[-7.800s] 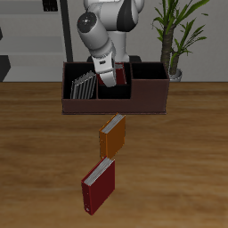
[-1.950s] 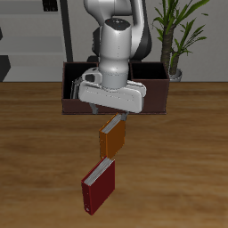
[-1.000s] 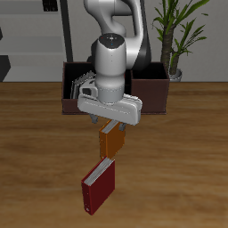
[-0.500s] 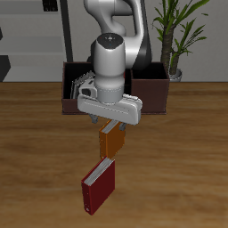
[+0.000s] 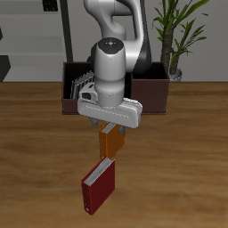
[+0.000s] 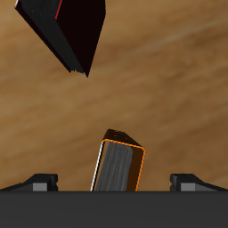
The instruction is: Place the striped book into the back desk caddy's left compartment and place the right red book into the back desk caddy's back compartment and place the orange book into the back desk caddy's front compartment
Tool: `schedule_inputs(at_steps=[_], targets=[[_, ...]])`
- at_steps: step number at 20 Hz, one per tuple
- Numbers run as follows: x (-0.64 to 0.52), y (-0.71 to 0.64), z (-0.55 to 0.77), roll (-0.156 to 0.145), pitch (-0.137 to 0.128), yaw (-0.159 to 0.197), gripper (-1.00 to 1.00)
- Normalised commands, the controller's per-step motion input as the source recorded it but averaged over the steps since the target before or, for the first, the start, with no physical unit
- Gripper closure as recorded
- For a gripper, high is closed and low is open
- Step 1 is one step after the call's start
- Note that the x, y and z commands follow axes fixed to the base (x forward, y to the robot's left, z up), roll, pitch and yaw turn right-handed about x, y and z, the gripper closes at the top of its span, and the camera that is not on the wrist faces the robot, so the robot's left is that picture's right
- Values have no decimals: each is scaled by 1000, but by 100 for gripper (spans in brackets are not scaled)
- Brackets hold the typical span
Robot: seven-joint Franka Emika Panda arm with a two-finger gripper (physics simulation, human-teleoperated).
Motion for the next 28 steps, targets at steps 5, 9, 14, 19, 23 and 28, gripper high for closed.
schedule_inputs(at_steps=[5,9,14,19,23,28], targets=[[29,-40,-108,-5,15,-3,-100],[0,-84,-165,-12,12,5,-100],[19,-27,-158,0,26,7,-100],[-101,82,-45,38,8,8,100],[-41,49,24,15,32,-63,100],[-82,64,164,36,-13,-9,100]])
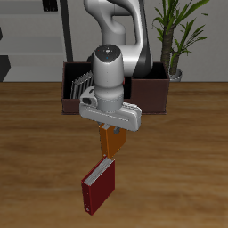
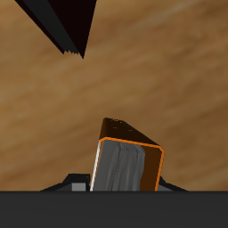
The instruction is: Place the striped book into the back desk caddy's left compartment and place the right red book into the back desk caddy's back compartment and place the orange book into the back desk caddy's front compartment
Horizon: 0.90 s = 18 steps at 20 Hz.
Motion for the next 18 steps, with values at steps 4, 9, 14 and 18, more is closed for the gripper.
schedule_inputs(at_steps=[4,9,14,18], targets=[[-43,15,218,10,-27,21,100],[-107,-9,395,14,-39,30,100],[-221,-107,607,-33,-53,134,100],[-234,-140,556,-40,-68,172,100]])
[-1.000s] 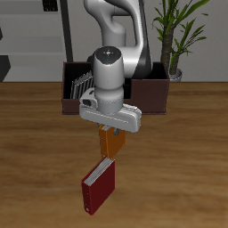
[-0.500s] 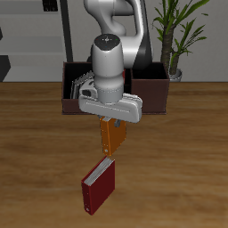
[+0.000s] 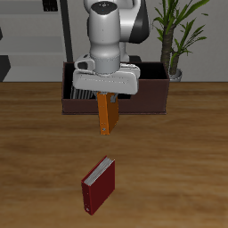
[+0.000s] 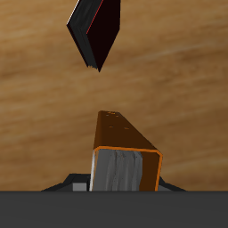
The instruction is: Place the striped book into the back desk caddy's left compartment and place the right red book into the back desk caddy's back compartment and place the orange book into the back desk caddy's front compartment
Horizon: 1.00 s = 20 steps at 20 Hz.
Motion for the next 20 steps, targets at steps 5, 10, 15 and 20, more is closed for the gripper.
schedule_inputs(at_steps=[5,10,15,20], targets=[[-391,-173,384,3,-60,152,100],[-296,-133,191,18,-25,67,100],[-477,-226,159,38,-34,40,100],[-270,-137,38,3,4,26,100]])
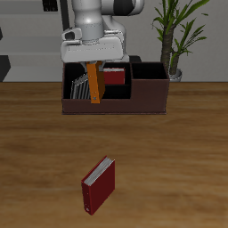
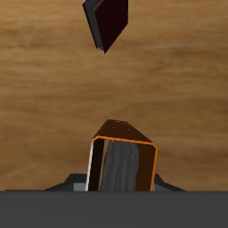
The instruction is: Place the striped book into the back desk caddy's left compartment and place the right red book into the back desk caddy's back compartment and place the orange book into the back desk caddy's front compartment
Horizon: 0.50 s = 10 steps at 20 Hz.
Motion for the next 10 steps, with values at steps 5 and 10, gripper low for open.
schedule_inputs(at_steps=[5,10], targets=[[-390,-181,17,4,43,-26,100],[-323,-72,65,28,12,1,100]])
